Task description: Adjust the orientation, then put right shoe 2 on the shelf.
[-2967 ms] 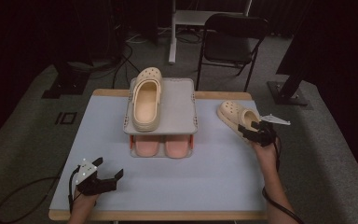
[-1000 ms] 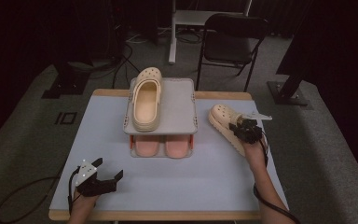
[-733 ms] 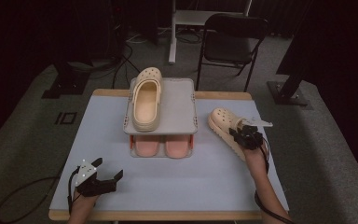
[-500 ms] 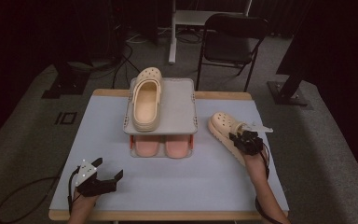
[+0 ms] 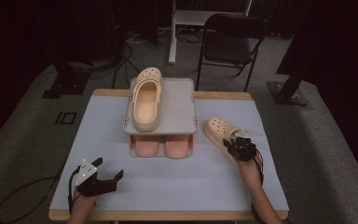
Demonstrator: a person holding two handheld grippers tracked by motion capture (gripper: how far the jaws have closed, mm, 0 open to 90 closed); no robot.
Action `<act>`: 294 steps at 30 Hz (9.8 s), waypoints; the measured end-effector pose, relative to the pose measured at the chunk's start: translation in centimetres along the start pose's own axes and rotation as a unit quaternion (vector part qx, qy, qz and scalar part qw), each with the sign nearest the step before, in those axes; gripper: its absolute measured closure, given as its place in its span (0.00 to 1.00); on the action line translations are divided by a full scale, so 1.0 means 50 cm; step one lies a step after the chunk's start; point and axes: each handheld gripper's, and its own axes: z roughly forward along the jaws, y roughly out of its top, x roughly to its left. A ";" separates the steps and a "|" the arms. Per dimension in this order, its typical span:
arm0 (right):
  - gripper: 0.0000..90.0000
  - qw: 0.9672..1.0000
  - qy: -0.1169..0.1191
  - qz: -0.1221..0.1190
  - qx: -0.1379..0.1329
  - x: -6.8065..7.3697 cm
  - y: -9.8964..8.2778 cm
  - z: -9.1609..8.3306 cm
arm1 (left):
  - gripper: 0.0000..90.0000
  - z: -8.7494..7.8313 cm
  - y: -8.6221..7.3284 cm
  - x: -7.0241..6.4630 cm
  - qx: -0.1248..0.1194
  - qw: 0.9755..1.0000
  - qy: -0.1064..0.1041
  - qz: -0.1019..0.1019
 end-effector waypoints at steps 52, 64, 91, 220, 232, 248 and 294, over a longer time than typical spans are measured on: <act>0.82 0.999 -0.008 0.019 0.026 -0.147 0.005 -0.003 | 0.02 0.008 -0.003 0.003 0.006 1.000 -0.004 -0.005; 0.84 0.999 0.006 0.045 0.014 -0.150 0.011 -0.022 | 0.02 0.007 -0.002 0.002 0.006 1.000 -0.003 -0.006; 0.84 0.999 0.005 0.044 -0.032 -0.112 0.157 -0.127 | 0.02 0.010 -0.002 0.003 0.005 1.000 -0.004 -0.005; 1.00 0.996 0.067 0.002 -0.051 0.098 0.266 -0.090 | 0.02 0.007 -0.002 0.003 0.006 1.000 -0.007 -0.001; 1.00 0.994 0.093 0.001 -0.051 0.116 0.242 -0.096 | 0.02 0.009 -0.002 0.003 0.007 1.000 -0.008 0.000; 1.00 0.992 0.121 -0.002 -0.047 0.166 0.254 -0.062 | 0.02 0.009 -0.002 0.003 0.007 1.000 -0.008 0.001; 0.40 0.994 0.084 0.003 -0.067 0.147 0.280 -0.012 | 0.02 0.008 -0.002 0.005 0.006 1.000 -0.009 -0.001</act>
